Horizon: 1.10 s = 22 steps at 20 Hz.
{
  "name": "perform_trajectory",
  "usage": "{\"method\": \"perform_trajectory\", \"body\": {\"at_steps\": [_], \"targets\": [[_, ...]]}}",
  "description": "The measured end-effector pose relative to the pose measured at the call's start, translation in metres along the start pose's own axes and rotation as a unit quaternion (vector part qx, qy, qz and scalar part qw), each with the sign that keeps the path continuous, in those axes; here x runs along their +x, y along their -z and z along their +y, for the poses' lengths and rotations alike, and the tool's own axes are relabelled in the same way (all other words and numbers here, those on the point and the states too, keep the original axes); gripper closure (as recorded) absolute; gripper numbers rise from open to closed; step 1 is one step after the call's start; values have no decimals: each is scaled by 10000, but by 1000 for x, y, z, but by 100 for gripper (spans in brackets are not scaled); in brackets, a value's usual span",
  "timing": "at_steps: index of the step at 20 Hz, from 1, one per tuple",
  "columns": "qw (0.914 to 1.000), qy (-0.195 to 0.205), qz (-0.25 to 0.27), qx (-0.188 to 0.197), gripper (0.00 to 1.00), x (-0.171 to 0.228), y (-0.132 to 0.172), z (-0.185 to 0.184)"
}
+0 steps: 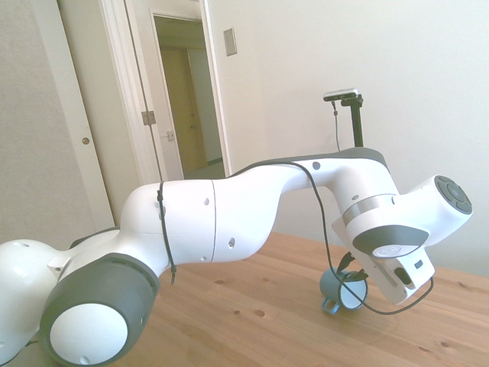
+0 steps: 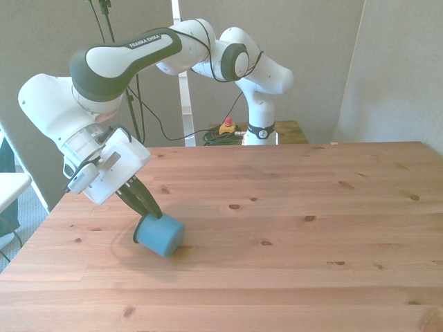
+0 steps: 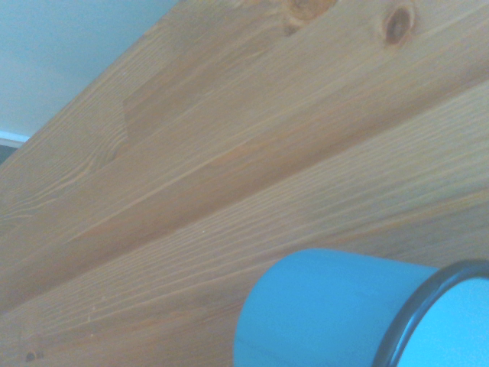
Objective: Flip the mug upright
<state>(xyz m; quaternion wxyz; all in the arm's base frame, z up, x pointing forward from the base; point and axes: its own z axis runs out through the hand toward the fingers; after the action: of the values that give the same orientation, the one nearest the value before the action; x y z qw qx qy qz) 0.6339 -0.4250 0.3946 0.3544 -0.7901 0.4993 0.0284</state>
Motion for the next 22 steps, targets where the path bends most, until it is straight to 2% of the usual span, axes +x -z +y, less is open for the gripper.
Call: {"method": "perform_trajectory", "body": {"at_steps": [6,10,13,16,19,22], "targets": [[9996,-46,167,-221,100,-2,9,-2],[9963,79,697,-500,100,-16,28,-24],[9878,238,1368,-710,100,-38,48,-50],[9765,389,1870,-1001,100,-64,57,-67],[9652,554,2216,-1273,100,-89,52,-78],[9553,761,2403,-1543,100,-112,31,-84]]}}
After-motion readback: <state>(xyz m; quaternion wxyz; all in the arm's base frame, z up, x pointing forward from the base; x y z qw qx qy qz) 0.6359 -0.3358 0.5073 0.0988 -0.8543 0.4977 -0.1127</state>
